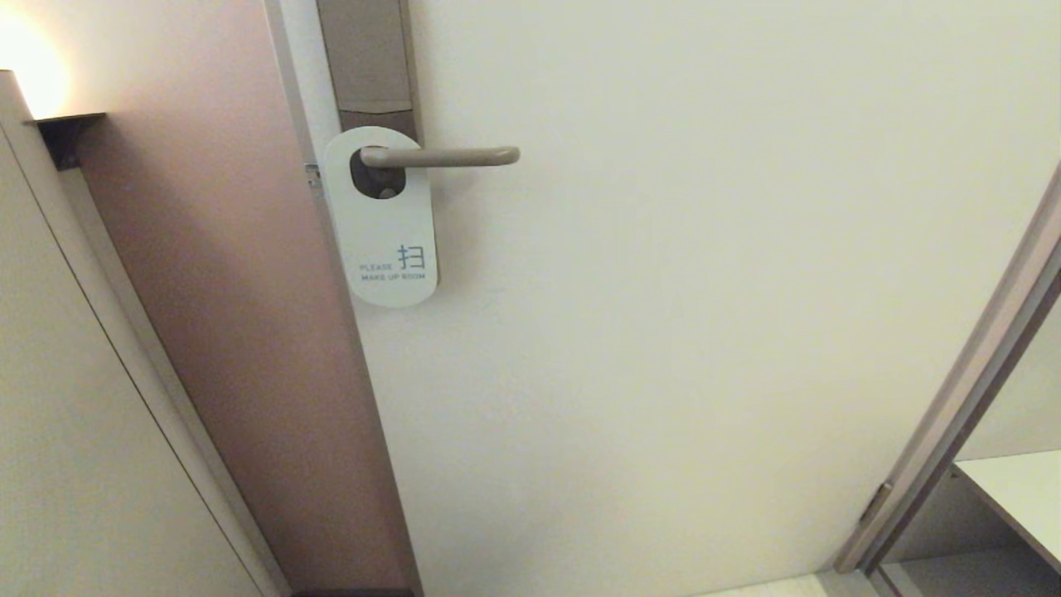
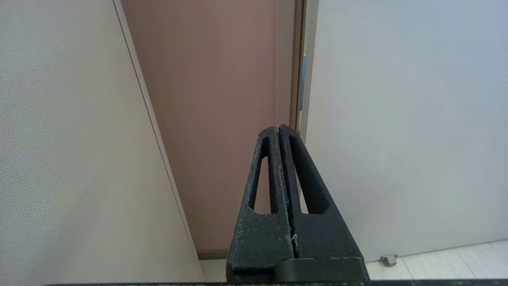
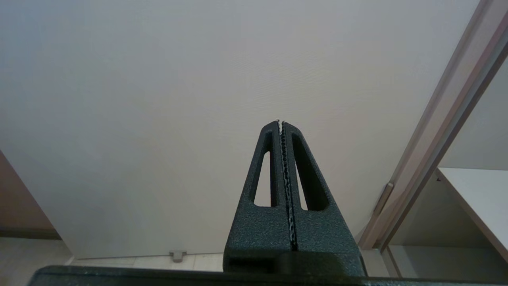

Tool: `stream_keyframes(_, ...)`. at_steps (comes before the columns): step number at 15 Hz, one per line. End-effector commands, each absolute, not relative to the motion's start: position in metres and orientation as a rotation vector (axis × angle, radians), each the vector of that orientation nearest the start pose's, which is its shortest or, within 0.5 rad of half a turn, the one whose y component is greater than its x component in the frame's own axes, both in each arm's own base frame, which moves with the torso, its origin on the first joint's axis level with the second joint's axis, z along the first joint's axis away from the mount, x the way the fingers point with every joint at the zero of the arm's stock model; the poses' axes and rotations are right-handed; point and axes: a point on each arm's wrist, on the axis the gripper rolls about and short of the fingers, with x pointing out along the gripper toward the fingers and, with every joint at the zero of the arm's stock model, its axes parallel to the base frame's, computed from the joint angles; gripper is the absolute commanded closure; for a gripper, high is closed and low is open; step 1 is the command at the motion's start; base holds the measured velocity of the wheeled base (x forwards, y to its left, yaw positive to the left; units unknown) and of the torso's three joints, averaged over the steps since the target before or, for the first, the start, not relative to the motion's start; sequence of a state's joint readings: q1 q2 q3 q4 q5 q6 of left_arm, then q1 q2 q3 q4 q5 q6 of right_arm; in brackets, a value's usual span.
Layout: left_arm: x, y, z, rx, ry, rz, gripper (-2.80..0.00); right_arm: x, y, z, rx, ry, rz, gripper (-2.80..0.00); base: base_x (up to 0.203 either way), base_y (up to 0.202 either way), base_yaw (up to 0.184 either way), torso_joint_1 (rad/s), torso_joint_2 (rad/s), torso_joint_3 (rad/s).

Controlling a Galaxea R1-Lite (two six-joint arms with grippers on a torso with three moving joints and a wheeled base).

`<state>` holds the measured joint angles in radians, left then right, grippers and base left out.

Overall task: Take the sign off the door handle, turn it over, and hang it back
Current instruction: Take down the sign

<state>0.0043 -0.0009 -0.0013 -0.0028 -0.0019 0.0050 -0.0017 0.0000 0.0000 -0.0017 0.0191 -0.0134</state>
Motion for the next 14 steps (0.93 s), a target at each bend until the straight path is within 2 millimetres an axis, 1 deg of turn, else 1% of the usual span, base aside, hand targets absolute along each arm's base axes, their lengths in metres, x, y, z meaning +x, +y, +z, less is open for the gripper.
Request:
stream_keyframes(1,-0.0229,-0.0002,0.0762,0.005,-0.005,0.002,0.00,-0.0228,0.0005,0.0756,-0.014,-0.002,0.018,0.00,0.000,0.000,0.000,0.000,0.00,0.000)
stream_keyframes(12,-0.0229,-0.0003,0.0764,0.020,-0.006,-0.005,0.00,-0.0228,0.0005,0.0756,-0.014,-0.002,0.018,0.00,0.000,0.000,0.000,0.000,0.00,0.000)
stream_keyframes(14,-0.0242,-0.0005,0.0818,0.030,-0.031,-0.011,0.00,-0.0228,0.0005,0.0756,-0.014,-0.002,0.018,0.00,0.000,0.000,0.000,0.000,0.00,0.000)
